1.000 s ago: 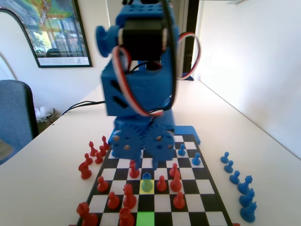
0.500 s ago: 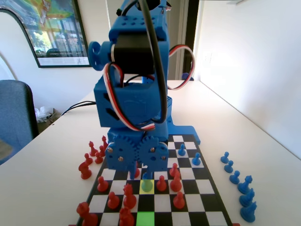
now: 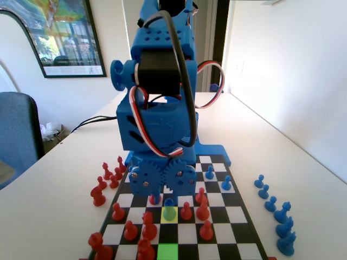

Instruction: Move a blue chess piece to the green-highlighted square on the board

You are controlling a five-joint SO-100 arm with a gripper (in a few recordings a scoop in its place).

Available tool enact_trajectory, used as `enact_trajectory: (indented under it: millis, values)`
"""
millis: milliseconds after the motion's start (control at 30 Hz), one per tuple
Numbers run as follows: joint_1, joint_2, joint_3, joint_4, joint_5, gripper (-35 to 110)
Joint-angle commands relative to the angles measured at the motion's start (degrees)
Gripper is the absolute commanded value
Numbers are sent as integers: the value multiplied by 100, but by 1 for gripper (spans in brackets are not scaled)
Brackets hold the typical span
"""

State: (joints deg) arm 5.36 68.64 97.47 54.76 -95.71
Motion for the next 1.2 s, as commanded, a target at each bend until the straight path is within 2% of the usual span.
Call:
enact_trajectory:
  millis: [0,1167]
  values:
    - [-44,220,26,0,-88,10]
    - [9,-26,149,-360,-176,11]
